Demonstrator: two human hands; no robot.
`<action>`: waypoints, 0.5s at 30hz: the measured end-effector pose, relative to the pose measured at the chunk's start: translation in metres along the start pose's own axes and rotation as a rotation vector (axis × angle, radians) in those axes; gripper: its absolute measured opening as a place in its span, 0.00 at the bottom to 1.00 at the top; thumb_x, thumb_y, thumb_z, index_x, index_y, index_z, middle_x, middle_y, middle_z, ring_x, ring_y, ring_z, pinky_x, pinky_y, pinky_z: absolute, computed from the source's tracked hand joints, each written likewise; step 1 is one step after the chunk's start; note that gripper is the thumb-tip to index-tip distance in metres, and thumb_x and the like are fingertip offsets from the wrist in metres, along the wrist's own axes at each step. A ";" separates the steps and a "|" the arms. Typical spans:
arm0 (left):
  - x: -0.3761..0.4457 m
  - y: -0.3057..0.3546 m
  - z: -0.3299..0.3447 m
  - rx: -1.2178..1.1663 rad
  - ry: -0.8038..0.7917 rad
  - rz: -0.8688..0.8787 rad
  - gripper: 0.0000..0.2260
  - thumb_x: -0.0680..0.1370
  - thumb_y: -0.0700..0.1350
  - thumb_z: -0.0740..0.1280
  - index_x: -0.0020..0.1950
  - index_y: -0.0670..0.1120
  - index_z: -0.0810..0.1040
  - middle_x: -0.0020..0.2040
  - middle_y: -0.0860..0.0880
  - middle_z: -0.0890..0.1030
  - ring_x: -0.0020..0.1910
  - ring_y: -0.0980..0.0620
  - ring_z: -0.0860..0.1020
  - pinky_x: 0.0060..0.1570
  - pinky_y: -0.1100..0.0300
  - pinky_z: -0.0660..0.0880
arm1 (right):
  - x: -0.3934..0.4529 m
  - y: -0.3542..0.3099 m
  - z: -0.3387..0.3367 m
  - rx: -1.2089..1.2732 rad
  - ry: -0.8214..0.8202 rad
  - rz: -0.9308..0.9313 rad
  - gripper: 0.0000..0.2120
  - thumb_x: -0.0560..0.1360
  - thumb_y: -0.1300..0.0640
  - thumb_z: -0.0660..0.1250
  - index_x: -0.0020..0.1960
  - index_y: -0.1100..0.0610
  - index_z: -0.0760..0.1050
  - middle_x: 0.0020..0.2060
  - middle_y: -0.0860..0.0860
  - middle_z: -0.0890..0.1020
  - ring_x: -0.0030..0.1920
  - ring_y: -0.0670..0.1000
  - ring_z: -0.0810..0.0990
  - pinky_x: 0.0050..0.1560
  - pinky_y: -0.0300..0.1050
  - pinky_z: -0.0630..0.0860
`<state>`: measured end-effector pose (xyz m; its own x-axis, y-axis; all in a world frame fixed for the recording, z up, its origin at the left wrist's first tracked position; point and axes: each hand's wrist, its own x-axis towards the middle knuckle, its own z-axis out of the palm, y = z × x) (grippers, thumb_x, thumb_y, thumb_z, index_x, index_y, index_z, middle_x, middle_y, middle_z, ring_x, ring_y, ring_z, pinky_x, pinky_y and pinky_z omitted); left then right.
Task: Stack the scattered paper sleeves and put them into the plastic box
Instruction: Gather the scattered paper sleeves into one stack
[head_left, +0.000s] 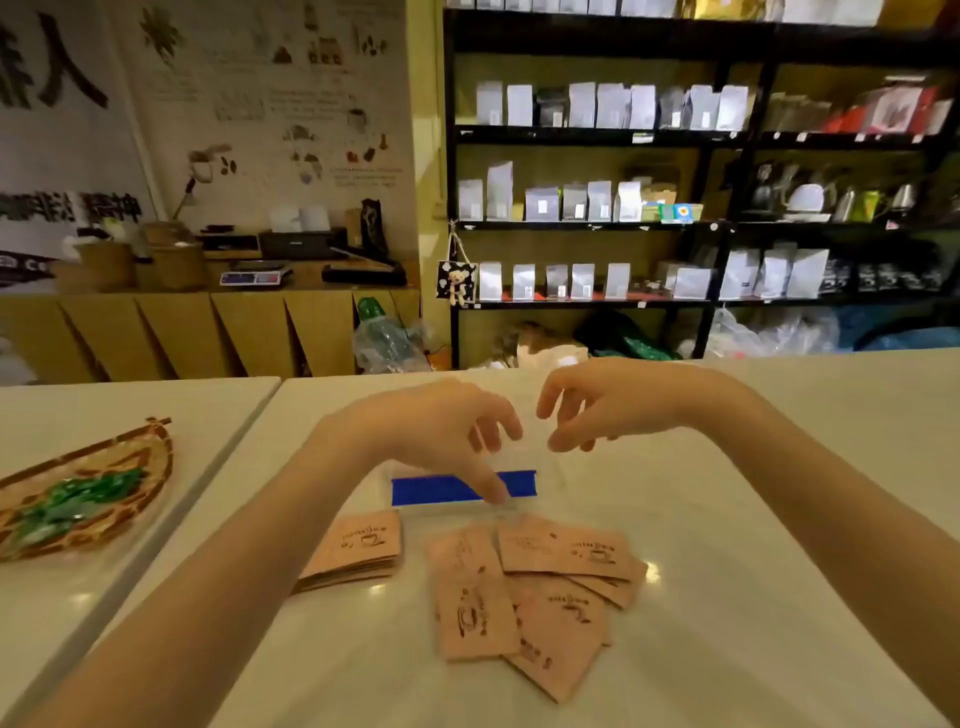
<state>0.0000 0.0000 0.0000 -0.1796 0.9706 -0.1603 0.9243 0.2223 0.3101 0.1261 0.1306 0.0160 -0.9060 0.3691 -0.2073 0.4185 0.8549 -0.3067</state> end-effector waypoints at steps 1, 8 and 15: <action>-0.001 0.000 0.008 0.030 -0.063 -0.011 0.26 0.67 0.52 0.72 0.63 0.55 0.69 0.59 0.54 0.76 0.58 0.55 0.74 0.57 0.61 0.71 | -0.001 0.002 0.006 -0.003 -0.033 0.017 0.17 0.71 0.50 0.67 0.58 0.51 0.71 0.49 0.48 0.79 0.44 0.46 0.80 0.48 0.43 0.78; 0.000 -0.015 0.068 0.178 -0.209 -0.057 0.31 0.67 0.44 0.73 0.66 0.59 0.65 0.67 0.56 0.68 0.66 0.53 0.66 0.64 0.55 0.68 | 0.001 0.026 0.054 -0.090 -0.147 0.095 0.25 0.68 0.45 0.69 0.62 0.51 0.69 0.57 0.48 0.75 0.57 0.49 0.74 0.56 0.42 0.71; -0.004 -0.016 0.093 0.291 -0.182 0.011 0.34 0.71 0.39 0.68 0.71 0.61 0.58 0.75 0.56 0.55 0.72 0.52 0.58 0.64 0.57 0.66 | 0.011 0.047 0.091 -0.116 -0.153 0.151 0.36 0.65 0.43 0.72 0.68 0.51 0.63 0.65 0.50 0.71 0.63 0.51 0.71 0.62 0.47 0.70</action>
<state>0.0172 -0.0164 -0.0913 -0.1300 0.9347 -0.3308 0.9879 0.1504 0.0368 0.1418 0.1420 -0.0853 -0.8096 0.4438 -0.3842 0.5304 0.8334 -0.1550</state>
